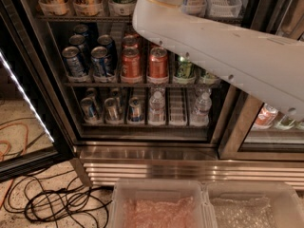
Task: Pick 7up can from top shelf of fridge
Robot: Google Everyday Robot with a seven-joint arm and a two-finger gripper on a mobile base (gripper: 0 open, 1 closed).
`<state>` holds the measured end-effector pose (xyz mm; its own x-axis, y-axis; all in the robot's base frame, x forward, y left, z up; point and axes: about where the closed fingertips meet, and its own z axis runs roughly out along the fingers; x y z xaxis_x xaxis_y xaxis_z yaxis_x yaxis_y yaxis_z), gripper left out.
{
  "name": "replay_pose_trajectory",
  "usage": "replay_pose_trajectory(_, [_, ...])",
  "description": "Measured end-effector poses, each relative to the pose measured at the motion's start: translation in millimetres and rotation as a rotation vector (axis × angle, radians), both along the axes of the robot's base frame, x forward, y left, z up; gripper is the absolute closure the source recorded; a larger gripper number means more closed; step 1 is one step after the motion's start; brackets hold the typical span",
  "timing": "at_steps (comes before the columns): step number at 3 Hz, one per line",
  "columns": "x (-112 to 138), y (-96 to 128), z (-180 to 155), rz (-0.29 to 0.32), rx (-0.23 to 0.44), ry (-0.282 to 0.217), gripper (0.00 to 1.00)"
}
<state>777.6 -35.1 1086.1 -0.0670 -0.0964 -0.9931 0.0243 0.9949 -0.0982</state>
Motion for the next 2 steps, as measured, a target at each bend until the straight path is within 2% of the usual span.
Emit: replay_pose_trajectory(2, [-15.5,4.9,16.2,0.011,0.012,0.017,1.0])
